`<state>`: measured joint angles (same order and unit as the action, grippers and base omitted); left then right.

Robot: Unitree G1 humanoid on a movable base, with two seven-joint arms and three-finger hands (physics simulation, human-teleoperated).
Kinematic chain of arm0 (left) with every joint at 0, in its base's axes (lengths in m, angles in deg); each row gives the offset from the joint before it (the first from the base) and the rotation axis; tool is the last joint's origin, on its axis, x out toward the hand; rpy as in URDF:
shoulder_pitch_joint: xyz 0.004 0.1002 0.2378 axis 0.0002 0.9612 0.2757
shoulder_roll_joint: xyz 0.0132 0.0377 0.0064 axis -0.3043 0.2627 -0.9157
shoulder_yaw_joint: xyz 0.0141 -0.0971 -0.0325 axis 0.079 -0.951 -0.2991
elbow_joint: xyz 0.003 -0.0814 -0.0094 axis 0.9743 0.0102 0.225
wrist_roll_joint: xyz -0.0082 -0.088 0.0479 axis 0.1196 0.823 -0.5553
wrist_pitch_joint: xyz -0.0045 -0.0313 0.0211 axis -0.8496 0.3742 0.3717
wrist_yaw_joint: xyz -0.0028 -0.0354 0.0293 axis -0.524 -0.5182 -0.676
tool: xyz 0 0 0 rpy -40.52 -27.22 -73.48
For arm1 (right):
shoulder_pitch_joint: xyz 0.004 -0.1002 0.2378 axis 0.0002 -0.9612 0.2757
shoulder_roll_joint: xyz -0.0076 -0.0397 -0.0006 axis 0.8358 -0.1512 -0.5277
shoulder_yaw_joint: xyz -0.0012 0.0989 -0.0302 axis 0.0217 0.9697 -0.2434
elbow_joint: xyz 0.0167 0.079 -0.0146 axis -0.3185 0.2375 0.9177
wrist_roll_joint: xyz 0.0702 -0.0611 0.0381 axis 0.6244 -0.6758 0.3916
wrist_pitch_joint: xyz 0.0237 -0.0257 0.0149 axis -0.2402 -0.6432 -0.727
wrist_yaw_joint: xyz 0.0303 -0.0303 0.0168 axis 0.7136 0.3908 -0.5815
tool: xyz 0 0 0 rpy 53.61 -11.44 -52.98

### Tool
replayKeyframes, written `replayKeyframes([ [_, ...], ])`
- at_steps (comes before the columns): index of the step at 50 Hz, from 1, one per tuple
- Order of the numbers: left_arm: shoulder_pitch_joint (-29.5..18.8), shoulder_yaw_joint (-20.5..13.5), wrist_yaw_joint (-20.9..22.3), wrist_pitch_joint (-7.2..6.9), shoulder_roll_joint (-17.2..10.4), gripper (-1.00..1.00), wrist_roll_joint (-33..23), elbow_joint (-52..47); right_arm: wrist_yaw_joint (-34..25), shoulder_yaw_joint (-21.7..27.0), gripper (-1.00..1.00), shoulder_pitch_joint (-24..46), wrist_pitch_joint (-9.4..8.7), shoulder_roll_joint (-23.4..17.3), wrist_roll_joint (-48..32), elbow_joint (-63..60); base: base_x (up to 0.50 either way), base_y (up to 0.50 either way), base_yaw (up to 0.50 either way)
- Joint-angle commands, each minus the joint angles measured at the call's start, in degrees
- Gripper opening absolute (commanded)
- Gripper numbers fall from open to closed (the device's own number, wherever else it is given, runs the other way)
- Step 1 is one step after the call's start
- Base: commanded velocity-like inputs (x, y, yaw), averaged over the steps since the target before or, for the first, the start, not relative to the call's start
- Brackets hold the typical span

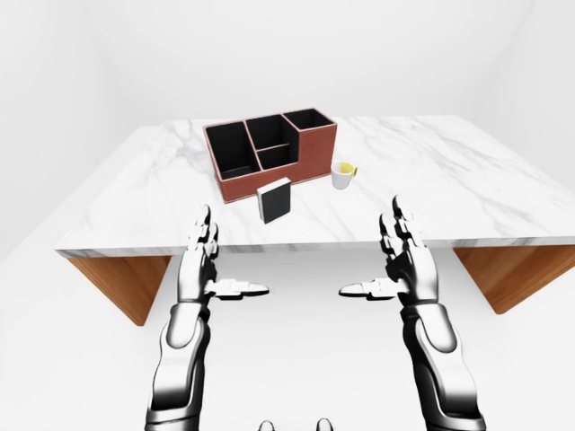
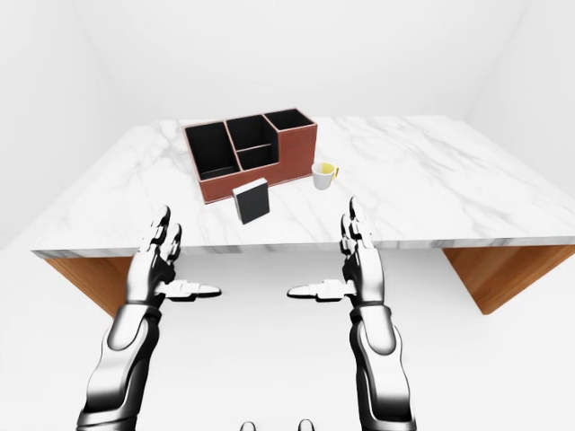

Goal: Pick up the book and place it in the front compartment of the caddy.

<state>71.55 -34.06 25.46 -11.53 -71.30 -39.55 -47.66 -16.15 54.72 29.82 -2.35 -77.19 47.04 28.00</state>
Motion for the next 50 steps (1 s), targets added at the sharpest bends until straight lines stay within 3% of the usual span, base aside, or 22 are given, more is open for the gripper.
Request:
replayKeyframes([
  [1, 0.66, -0.01, 0.40, 0.00, -0.03, 1.00, -0.24, -5.83, -0.30, -0.51, 1.00, -0.74, 0.00, 0.18, 0.38, -2.54, 0.00, 0.50, 0.00],
  [24, 1.03, -0.54, 1.02, 0.00, 0.01, 1.00, 0.65, -9.16, -0.96, -2.01, 1.00, -2.21, 0.00, 0.42, -1.27, -2.11, 0.00, 0.50, 0.00],
  [25, 1.07, -0.60, 1.02, 0.00, -0.02, 1.00, 0.64, -9.25, 0.43, -2.57, 1.00, -1.87, 0.00, 0.22, -4.08, -0.68, 0.00, 0.21, 0.00],
  [38, 1.02, -0.85, 1.10, 0.00, -0.06, 1.00, 0.87, -9.53, -1.04, -2.97, 1.00, -3.36, 0.00, 0.60, -3.09, -3.96, 0.00, 0.00, 0.00],
  [50, 1.03, -0.43, 1.08, 0.00, 0.07, 1.00, 0.63, -9.63, -1.17, -2.57, 1.00, -3.55, 0.00, 0.55, -1.94, -6.29, 0.48, 0.00, 0.00],
])
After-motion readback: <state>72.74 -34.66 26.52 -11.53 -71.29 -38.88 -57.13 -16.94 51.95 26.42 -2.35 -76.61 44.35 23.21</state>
